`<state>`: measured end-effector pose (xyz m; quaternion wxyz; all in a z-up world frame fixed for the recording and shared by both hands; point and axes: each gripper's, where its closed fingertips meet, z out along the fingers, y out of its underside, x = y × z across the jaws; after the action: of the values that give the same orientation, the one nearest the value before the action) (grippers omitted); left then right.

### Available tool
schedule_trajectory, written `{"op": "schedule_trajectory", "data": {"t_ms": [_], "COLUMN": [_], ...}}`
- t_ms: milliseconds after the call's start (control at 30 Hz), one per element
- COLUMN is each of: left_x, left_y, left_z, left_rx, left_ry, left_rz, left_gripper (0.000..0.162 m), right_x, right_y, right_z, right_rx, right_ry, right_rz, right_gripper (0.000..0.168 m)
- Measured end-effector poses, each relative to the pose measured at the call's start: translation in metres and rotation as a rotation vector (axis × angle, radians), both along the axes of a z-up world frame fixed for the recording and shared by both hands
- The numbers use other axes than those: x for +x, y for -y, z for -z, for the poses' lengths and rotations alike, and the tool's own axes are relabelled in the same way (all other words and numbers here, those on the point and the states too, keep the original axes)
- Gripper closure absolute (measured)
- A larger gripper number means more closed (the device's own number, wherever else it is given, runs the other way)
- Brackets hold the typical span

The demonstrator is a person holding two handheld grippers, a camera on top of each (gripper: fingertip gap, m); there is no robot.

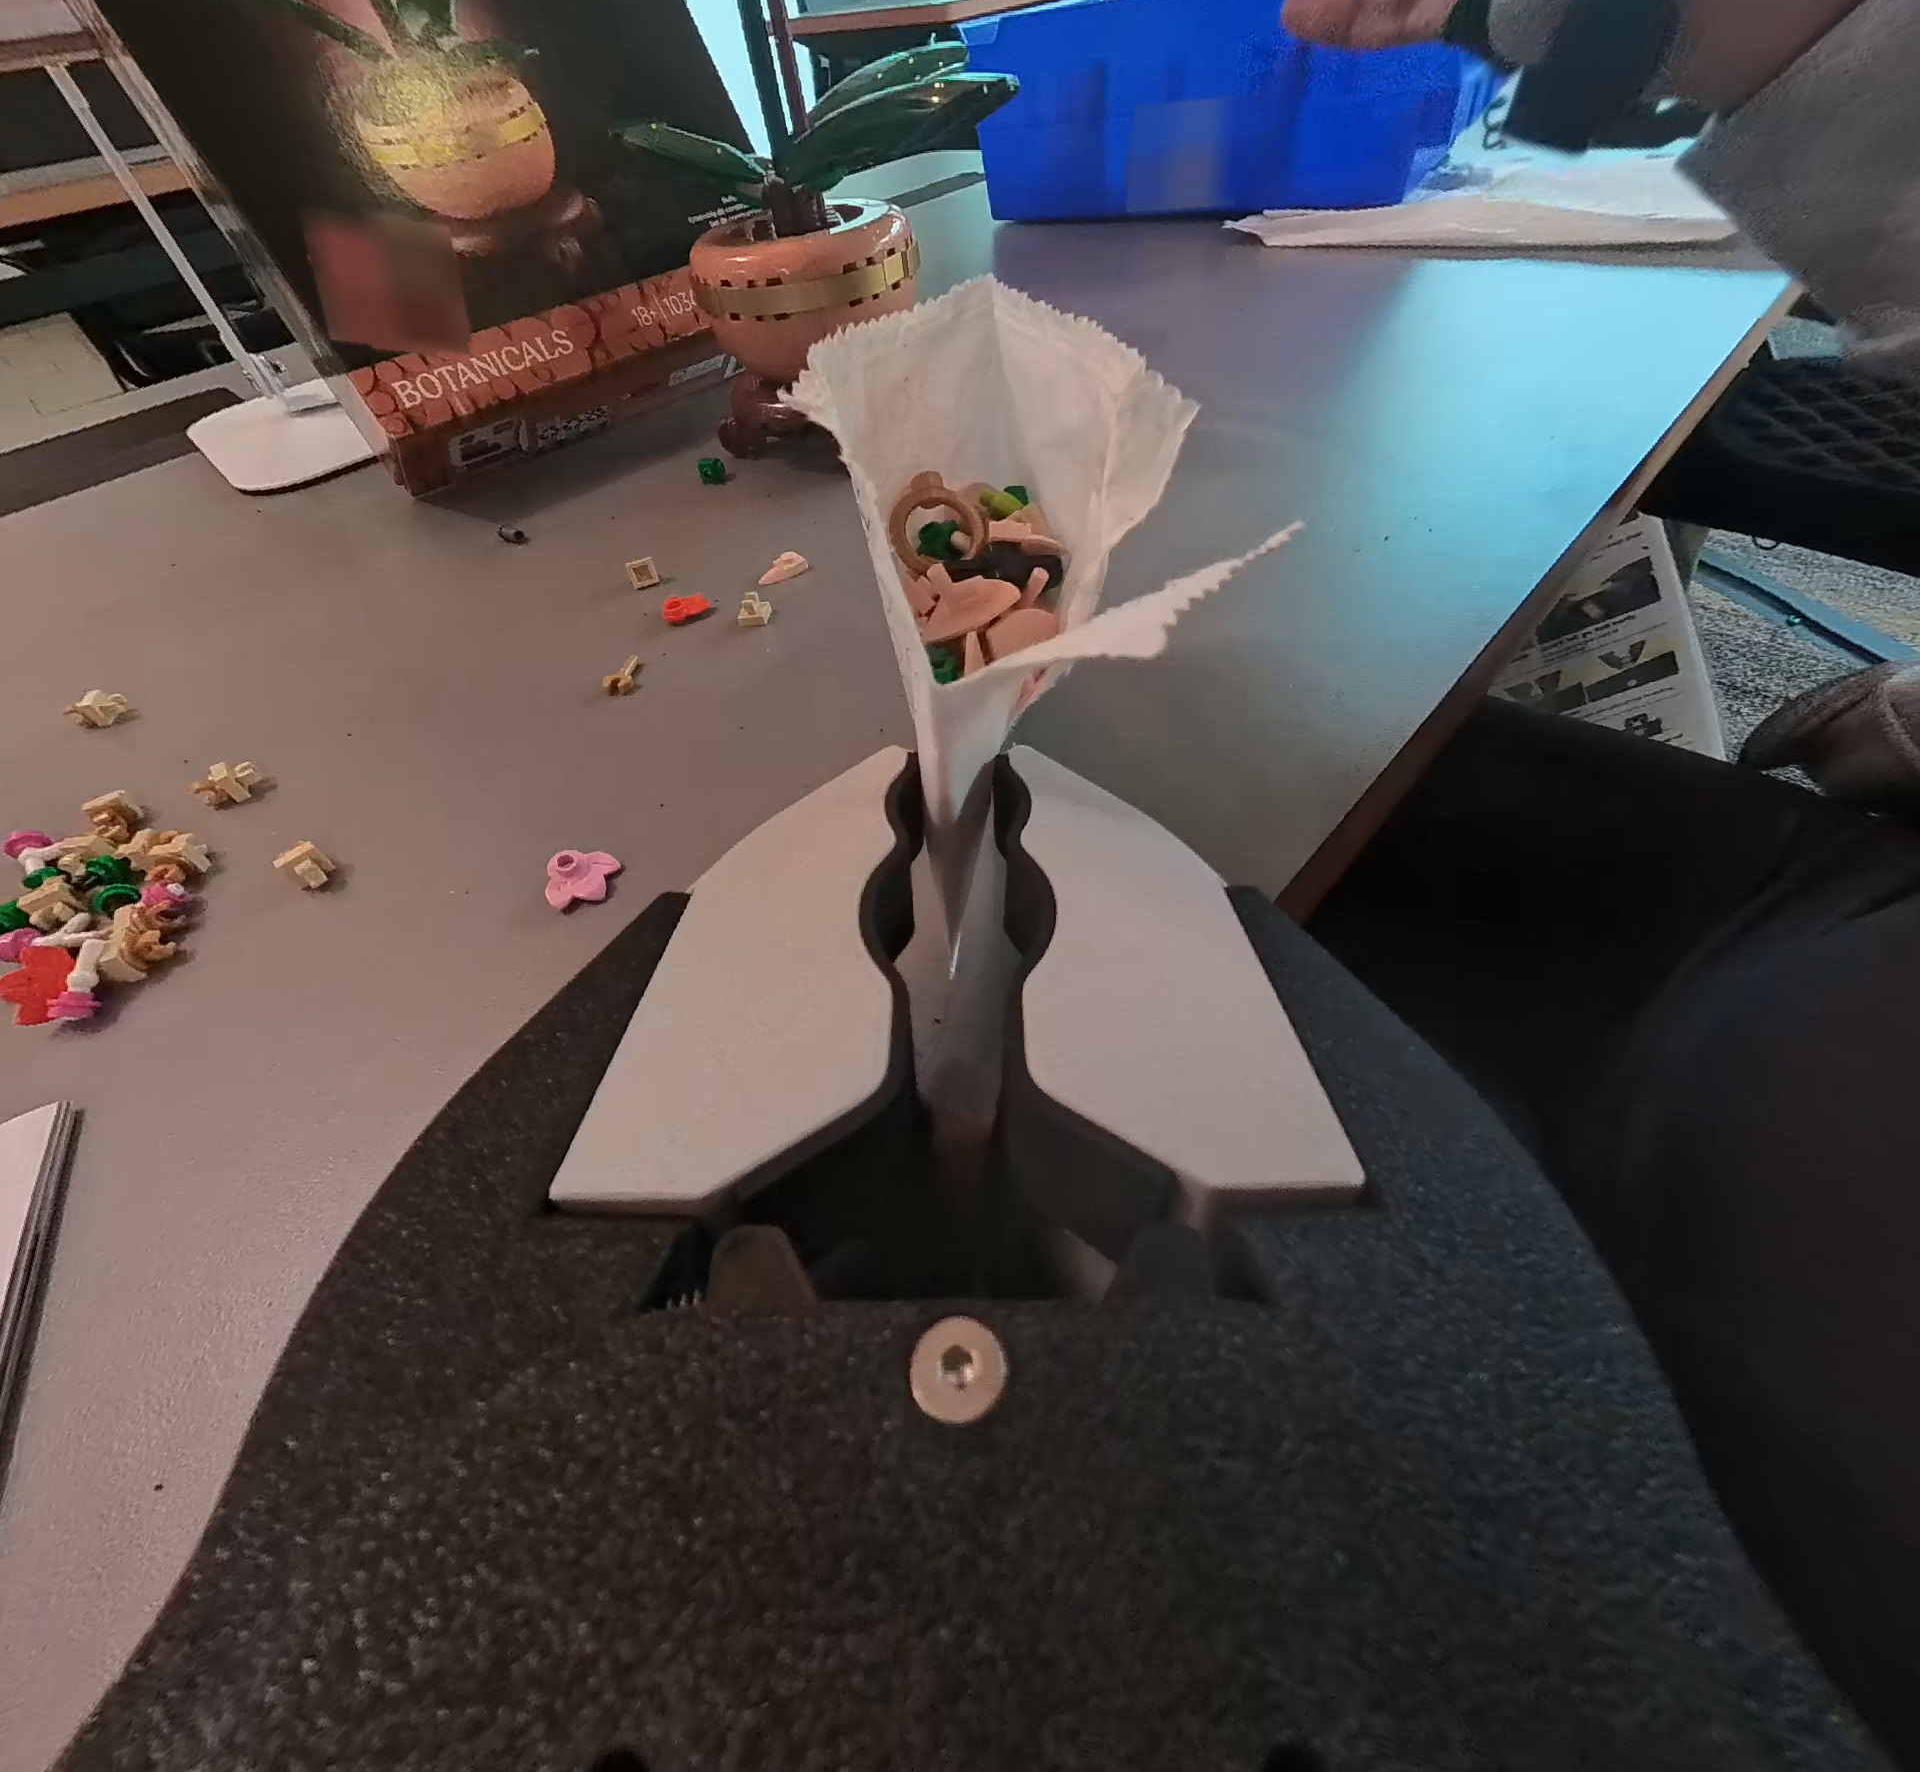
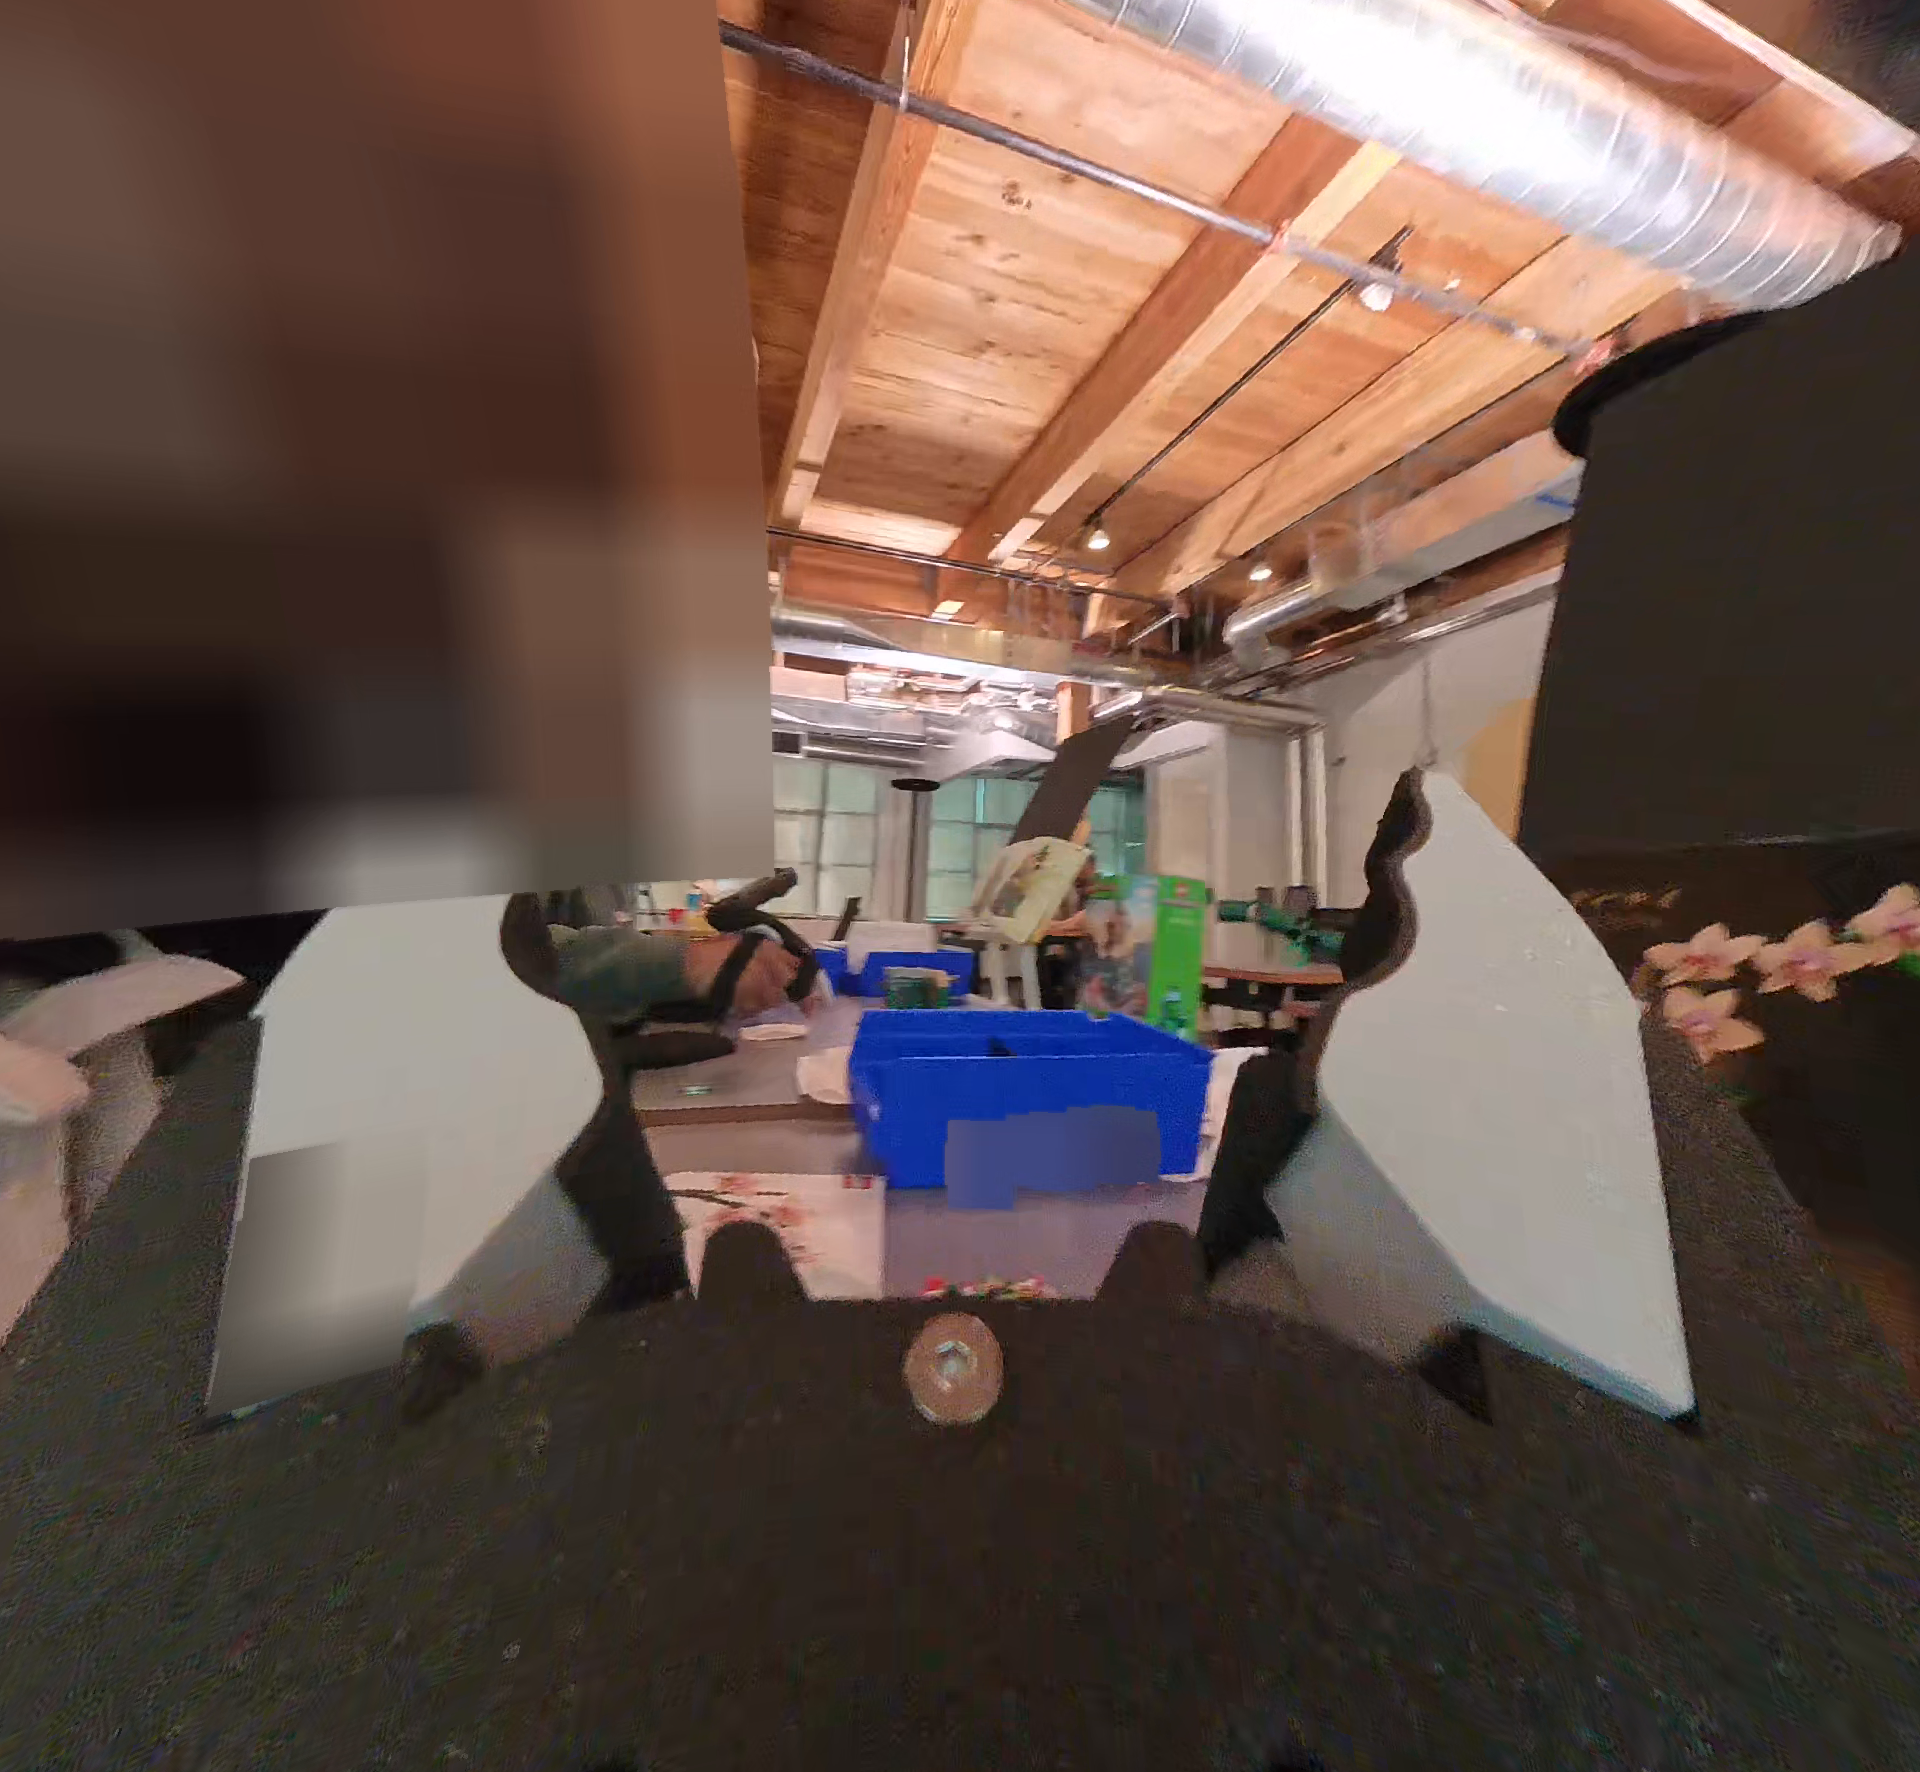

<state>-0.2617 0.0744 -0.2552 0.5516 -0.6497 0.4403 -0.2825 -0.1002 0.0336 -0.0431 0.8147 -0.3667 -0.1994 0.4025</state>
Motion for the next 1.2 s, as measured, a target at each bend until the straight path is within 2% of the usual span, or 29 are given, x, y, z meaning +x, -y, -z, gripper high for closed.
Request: {"op": "schedule_trajectory", "data": {"t_ms": [33, 67, 133, 200, 267, 333, 367, 433, 500, 633, 733, 800, 1033, 1100, 1167, 1200], "left_x": [0.0, 0.0, 0.001, 0.001, 0.0, 0.0, 0.0, 0.001, 0.0, 0.001, 0.0, 0.0, -0.001, -0.001, -0.001, -0.001], "left_y": [0.0, 0.0, -0.001, -0.001, 0.0, 0.0, 0.0, 0.0, 0.0, 0.0, 0.001, 0.001, 0.002, 0.001, 0.001, 0.001], "left_z": [0.0, 0.0, 0.0, 0.0, 0.0, 0.0, 0.0, 0.001, 0.0, 0.001, 0.0, 0.0, -0.001, -0.001, -0.001, -0.001], "left_rx": [0.002, 0.003, 0.002, 0.004, 0.009, 0.012, 0.012, 0.011, 0.009, -0.003, -0.016, -0.02, -0.02, -0.021, -0.023, -0.023], "left_ry": [-0.001, -0.002, -0.001, -0.002, -0.005, -0.006, -0.007, -0.01, -0.009, 0.0, 0.011, 0.019, 0.028, 0.031, 0.031, 0.032], "left_rz": [-0.001, -0.001, -0.002, -0.001, -0.001, -0.002, -0.002, -0.002, -0.003, -0.002, 0.002, 0.004, 0.006, 0.006, 0.007, 0.007], "left_gripper": [0.15, 0.15, 0.15, 0.15, 0.15, 0.15, 0.15, 0.15, 0.15, 0.15, 0.15, 0.15, 0.15, 0.15, 0.15, 0.15], "right_x": [0.011, 0.024, 0.05, 0.073, 0.112, 0.152, 0.166, 0.195, 0.222, 0.245, 0.245, 0.246, 0.251, 0.252, 0.25, 0.246], "right_y": [0.001, 0.001, -0.005, -0.022, -0.057, -0.104, -0.131, -0.177, -0.212, -0.249, -0.264, -0.274, -0.28, -0.281, -0.279, -0.281], "right_z": [-0.006, -0.013, -0.026, -0.032, -0.031, -0.016, 0.003, 0.067, 0.116, 0.185, 0.215, 0.224, 0.241, 0.243, 0.248, 0.247], "right_rx": [0.036, 0.066, 0.082, 0.058, -0.033, -0.163, -0.285, -0.693, -1.008, -1.399, -1.547, -1.614, -1.79, -1.786, -1.807, -1.802], "right_ry": [0.008, 0.012, 0.041, 0.145, 0.252, 0.456, 0.584, 0.859, 0.972, 1.145, 1.255, 1.28, 1.298, 1.305, 1.298, 1.279], "right_rz": [0.078, 0.159, 0.297, 0.406, 0.568, 0.714, 0.702, 0.582, 0.513, 0.456, 0.428, 0.43, 0.408, 0.416, 0.386, 0.379], "right_gripper": [0.022, 0.022, 0.048, 0.074, 0.102, 0.13, 0.132, 0.134, 0.119, 0.117, 0.12, 0.12, 0.125, 0.127, 0.132, 0.14]}}
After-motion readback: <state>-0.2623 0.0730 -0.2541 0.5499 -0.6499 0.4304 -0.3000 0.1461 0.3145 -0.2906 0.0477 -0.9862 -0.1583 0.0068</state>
